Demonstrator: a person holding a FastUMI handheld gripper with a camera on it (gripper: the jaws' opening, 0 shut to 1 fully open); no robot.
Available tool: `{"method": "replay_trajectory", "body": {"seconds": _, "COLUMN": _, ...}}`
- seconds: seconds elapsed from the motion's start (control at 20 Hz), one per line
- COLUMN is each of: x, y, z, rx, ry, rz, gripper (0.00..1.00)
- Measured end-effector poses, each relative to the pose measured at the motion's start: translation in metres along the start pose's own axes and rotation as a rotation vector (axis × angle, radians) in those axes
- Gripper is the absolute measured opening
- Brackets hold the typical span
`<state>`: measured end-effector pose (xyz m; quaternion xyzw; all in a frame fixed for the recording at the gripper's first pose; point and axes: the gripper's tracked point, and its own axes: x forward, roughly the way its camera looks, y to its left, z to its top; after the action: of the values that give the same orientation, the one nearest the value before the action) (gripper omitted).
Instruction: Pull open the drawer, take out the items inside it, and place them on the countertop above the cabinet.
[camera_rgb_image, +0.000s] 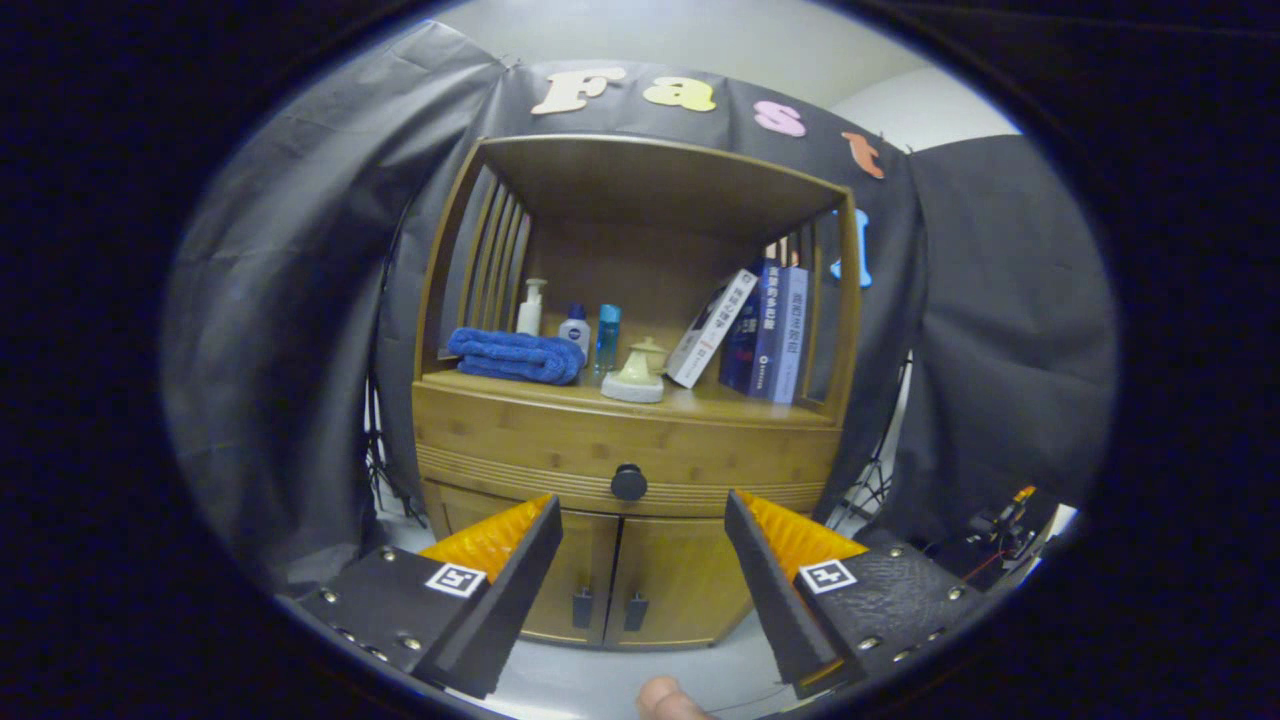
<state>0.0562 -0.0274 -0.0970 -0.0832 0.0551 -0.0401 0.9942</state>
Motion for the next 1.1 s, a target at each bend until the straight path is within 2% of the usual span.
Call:
{"method": "replay_trajectory", "body": {"seconds": 0.2, "x": -0.026, "y": 0.016, "z": 0.044, "rx": 0.026, "ry": -0.013, "rz": 0.075, "gripper": 0.98}}
{"method": "replay_trajectory", "body": {"seconds": 0.5, "x": -0.066, "y": 0.007, "z": 0.114, "rx": 0.11, "ry": -0.097, "rz": 0.089, "gripper": 0.98}}
{"method": "replay_trajectory", "body": {"seconds": 0.75, "x": -0.084, "y": 0.002, "z": 0.134, "rx": 0.131, "ry": -0.079, "rz": 0.085, "gripper": 0.98}}
{"method": "replay_trajectory", "body": {"seconds": 1.1, "x": -0.096, "y": 0.009, "z": 0.151, "rx": 0.209, "ry": -0.103, "rz": 0.13, "gripper": 0.98}}
